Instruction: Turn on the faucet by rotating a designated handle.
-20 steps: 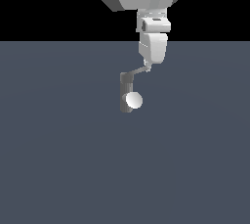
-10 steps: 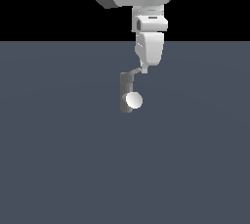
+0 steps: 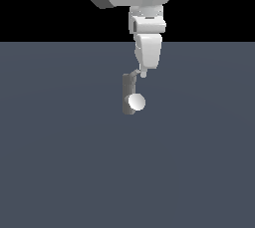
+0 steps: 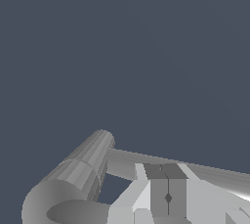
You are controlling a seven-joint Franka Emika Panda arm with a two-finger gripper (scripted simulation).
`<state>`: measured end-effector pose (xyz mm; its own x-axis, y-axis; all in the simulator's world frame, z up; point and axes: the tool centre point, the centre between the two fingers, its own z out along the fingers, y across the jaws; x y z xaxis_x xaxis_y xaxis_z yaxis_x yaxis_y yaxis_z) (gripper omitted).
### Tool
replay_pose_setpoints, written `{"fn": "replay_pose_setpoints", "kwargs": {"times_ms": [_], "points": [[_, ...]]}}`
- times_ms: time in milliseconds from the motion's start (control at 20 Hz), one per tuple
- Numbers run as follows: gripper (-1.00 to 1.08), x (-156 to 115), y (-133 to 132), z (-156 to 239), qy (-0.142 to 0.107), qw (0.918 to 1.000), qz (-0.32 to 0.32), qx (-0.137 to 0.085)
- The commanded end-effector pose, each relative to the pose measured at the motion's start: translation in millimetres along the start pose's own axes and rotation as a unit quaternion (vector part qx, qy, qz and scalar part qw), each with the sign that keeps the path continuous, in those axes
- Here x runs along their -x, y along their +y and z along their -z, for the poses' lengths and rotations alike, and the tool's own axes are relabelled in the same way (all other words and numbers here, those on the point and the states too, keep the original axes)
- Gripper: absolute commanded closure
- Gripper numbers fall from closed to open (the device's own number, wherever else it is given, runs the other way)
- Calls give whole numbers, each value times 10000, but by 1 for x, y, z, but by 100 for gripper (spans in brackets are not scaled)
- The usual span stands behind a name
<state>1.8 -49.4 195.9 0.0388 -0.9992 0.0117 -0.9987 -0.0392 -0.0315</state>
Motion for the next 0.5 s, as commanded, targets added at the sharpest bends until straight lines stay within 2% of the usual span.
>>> {"fn": "replay_pose_setpoints", "kwargs": {"times_ms": [0,300,350,400,450], "points": [[108,31,6,-7,-40,9999,127,82],[108,69,16,-13,-61,9998,141,157],[108,69,16,-13,-61,9998,141,157],[108,35,7,0,0,10000,-92,5],[108,40,5,0,-3,10000,-80,13]]}}
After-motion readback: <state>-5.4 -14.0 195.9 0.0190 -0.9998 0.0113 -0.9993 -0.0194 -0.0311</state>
